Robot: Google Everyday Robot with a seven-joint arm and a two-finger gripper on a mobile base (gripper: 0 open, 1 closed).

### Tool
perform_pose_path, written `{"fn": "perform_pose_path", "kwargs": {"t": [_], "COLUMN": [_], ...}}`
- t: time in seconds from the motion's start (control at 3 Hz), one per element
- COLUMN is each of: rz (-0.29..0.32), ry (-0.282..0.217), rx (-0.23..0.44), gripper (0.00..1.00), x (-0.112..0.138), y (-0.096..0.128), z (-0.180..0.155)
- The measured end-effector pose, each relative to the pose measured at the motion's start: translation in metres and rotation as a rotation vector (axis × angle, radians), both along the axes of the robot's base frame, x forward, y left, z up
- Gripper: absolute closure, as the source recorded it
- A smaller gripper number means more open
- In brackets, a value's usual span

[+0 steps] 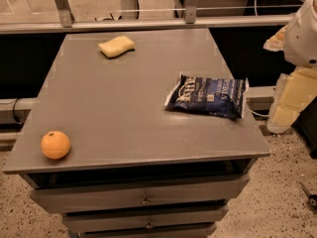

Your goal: Pick blue chip bag

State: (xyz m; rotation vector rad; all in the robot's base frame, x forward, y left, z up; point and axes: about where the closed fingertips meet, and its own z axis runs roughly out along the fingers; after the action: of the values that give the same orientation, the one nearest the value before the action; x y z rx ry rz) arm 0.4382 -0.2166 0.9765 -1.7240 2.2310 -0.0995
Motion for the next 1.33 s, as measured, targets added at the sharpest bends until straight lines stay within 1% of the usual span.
{"fn": "perform_pose_path", "kwargs": {"t": [0.33,0.67,1.0,1.33], "rz": [0.001,0.006,-0.011,-0.046], "ry": [-0.006,-0.020,-0.061,-0.091], "rx": [0.005,0.035,0.120,0.222], "gripper": [0.00,0.00,0.00,0.00], "x": [0.002,0.010,0.056,0.094], "y": [0.000,-0.001,-0.002,0.002], "z": [-0.001,-0.012,-0.050,-0.080]}}
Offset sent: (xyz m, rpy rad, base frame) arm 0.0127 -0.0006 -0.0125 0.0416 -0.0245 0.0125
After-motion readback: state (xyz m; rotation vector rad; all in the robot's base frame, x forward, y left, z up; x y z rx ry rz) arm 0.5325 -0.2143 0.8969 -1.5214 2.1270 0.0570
